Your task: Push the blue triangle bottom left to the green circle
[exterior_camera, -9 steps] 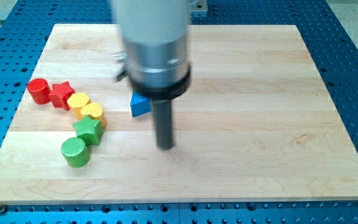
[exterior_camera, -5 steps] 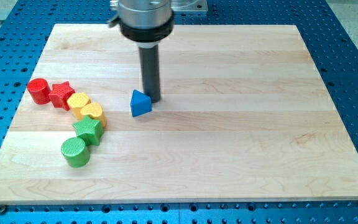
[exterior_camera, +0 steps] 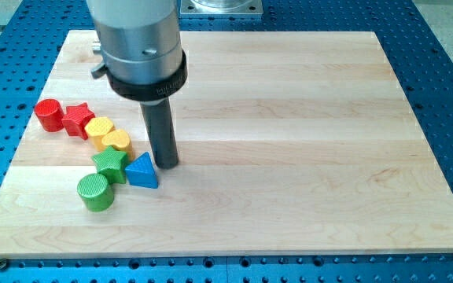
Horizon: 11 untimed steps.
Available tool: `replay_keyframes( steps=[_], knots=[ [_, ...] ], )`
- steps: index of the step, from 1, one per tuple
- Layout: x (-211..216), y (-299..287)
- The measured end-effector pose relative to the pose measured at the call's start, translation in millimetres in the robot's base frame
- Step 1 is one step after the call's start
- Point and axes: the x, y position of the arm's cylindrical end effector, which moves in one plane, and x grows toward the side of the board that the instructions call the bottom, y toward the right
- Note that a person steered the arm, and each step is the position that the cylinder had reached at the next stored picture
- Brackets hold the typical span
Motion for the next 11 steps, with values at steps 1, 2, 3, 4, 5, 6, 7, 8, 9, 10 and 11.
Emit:
replay_keyframes(
  steps=[1, 2, 3, 4, 5, 6, 7, 8, 9, 10, 11],
  knots=[
    [1.6, -8.1],
    [19.1, -24.6],
    [37.1, -36.4],
    [62.8, -42.6],
    [89.2, -42.6],
    [114.9, -31.1],
    [129.2, -11.5],
    [129.2, -15.2],
    [129.5, -23.5],
    [129.6, -25.5],
    [129.2, -28.6]
  ],
)
